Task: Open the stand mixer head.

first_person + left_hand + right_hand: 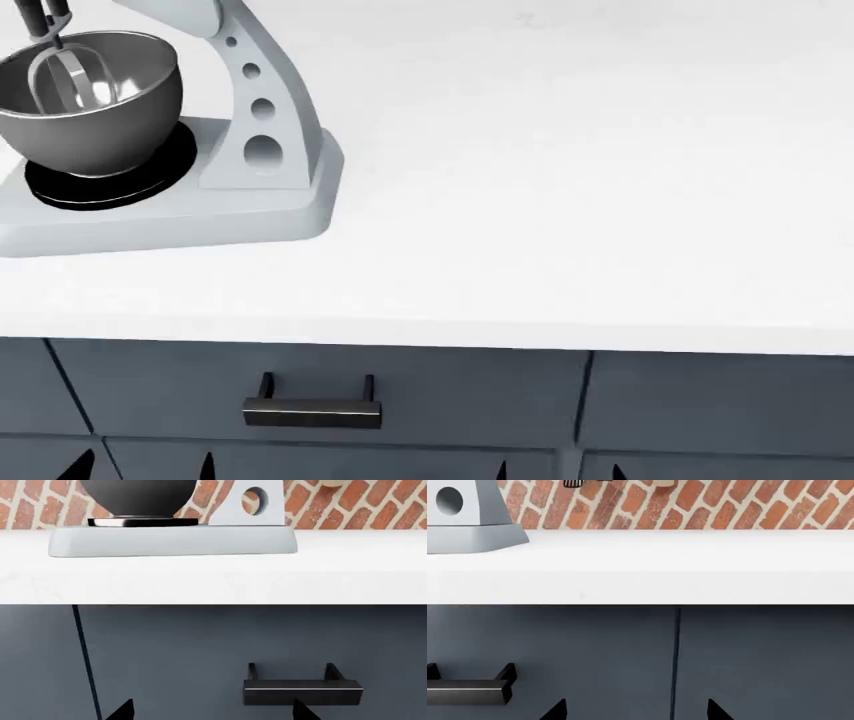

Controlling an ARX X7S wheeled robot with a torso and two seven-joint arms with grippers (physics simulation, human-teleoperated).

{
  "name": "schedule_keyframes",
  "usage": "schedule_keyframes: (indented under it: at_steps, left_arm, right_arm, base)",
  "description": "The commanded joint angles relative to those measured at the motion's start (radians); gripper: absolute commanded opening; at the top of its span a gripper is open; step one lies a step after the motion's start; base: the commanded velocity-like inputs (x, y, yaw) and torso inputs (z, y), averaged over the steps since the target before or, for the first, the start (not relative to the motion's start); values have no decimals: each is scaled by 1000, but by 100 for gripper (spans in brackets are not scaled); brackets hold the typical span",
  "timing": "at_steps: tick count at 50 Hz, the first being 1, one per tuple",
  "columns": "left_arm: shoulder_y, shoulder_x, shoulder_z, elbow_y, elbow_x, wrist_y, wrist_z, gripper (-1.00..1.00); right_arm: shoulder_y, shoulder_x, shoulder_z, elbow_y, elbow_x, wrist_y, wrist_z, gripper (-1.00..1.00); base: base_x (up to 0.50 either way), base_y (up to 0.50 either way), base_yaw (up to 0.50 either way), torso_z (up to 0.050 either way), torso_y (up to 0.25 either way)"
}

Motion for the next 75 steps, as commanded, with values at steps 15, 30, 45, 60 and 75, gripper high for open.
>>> schedule_keyframes:
  at_steps: [15,30,45,60,75]
  left_arm:
    - [12,-17,1,19,-58,-37,-45,100]
    - [-12,-52,46,16,-100,-60,-98,100]
    - [-13,-78,44,97,-153,-104,-129,100]
    - [-476,-203,32,771,-291,-817,-219,100]
    - [-695,-230,-6,931,-351,-1074,-279,100]
  right_arm:
    - [-15,24,-40,-78,-40,85,36,100]
    - [2,59,-78,-51,-15,70,79,100]
    - [30,77,-82,-60,26,83,103,100]
    - [517,123,-16,-605,213,606,91,100]
    - [642,141,12,-663,263,693,113,100]
  base:
    - [0,0,0,0,0]
    - [0,0,0,0,0]
    - [0,0,0,0,0]
    - [0,0,0,0,0]
    - [0,0,0,0,0]
